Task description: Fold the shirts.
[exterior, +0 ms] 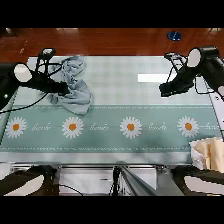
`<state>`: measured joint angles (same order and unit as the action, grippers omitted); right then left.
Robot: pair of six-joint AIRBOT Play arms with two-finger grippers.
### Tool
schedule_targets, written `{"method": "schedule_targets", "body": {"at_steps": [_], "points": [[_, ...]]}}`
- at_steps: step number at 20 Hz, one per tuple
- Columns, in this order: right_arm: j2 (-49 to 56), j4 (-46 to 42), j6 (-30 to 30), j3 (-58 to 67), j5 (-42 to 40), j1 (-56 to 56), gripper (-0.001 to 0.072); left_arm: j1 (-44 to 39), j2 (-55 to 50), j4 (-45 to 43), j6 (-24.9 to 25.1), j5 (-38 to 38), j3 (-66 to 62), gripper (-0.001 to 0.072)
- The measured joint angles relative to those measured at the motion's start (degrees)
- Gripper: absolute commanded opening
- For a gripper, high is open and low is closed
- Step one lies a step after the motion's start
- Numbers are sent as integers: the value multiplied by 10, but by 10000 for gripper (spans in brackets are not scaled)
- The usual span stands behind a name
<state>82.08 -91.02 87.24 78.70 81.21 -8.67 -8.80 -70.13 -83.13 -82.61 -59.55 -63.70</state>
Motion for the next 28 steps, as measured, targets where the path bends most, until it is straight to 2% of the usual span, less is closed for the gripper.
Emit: {"method": "schedule_targets", "body": {"at_steps": [12,13,14,15,19,24,28], "points": [[0,-3,2,0,-26,0,524,-1,0,0,1,34,-3,534],[0,-3,2,0,-28,0,524,1,0,-6,1,45,-10,557],[0,-3,1,0,-31,0,525,5,0,-14,4,59,-19,695],[0,-3,0,0,-34,0,525,10,0,-24,5,77,-30,720],[0,-1,-4,0,-55,0,524,49,-4,-65,5,134,-72,720],[0,3,-7,0,-73,0,525,107,-50,-76,5,88,-88,720],[0,4,-9,0,-76,0,524,125,-108,-28,5,57,-91,720]]}}
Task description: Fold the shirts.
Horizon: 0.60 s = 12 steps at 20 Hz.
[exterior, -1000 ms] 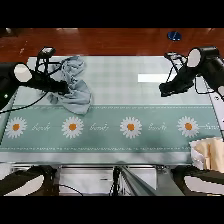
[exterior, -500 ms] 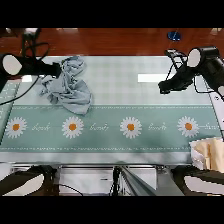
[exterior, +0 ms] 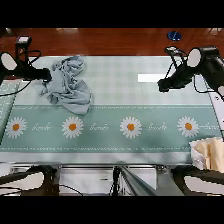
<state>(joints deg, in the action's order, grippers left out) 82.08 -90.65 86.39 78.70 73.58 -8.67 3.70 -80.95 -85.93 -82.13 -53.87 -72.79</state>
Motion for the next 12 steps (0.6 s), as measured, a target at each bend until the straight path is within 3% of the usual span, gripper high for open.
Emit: {"method": "schedule_targets", "body": {"at_steps": [5,6,7,12], "points": [[0,0,0,0,-1,0,524,4,-71,104,14,-12,0,698],[0,0,0,0,-1,0,524,5,-82,118,15,-14,0,421],[0,0,0,0,0,0,524,5,-92,125,16,-14,0,31],[0,-2,-1,0,10,0,518,9,-103,149,10,-45,-39,25]]}}
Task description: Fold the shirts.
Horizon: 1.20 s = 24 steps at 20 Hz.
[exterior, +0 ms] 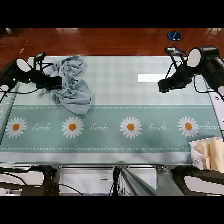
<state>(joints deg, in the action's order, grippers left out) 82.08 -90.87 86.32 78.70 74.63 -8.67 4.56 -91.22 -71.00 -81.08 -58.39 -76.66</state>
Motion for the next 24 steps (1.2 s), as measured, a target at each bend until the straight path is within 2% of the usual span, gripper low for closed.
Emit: {"method": "schedule_targets", "body": {"at_steps": [6,11,15,16,17,20,22,23,24], "points": [[0,-80,0,0,31,7,518,-30,92,111,5,-68,-196,26],[0,-103,9,0,37,46,516,-162,190,159,9,-97,-275,26],[0,-67,11,0,38,97,501,-326,200,153,-21,-118,-262,25],[0,-53,11,0,39,110,427,-369,195,141,-31,-120,-247,26],[0,-41,11,0,40,120,411,-414,186,123,-42,-121,-226,25],[0,-1,4,0,45,141,412,-518,150,57,-66,-120,-152,26],[0,21,-4,0,48,147,421,-555,125,24,-73,-101,-109,34],[0,33,-10,0,49,149,450,-562,114,13,-72,-93,-94,229],[0,45,-16,0,53,150,476,-563,108,7,-69,-84,-86,698]]}}
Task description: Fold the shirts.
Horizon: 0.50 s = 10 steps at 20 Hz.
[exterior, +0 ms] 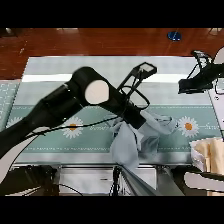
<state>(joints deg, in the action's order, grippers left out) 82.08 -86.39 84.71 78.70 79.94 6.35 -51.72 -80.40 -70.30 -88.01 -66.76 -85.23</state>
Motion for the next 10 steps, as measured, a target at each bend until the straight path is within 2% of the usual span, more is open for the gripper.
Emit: {"method": "schedule_targets", "body": {"at_steps": [2,4,7,10], "points": [[-1,16,-10,0,7,2,477,19,-4,-5,3,2,3,720],[-6,26,-17,0,14,2,477,63,2,-10,5,-31,-9,720],[-24,24,-23,0,21,3,477,158,35,-15,26,-94,-17,720],[-47,4,-26,0,28,3,475,273,76,-4,67,-132,12,718]]}}
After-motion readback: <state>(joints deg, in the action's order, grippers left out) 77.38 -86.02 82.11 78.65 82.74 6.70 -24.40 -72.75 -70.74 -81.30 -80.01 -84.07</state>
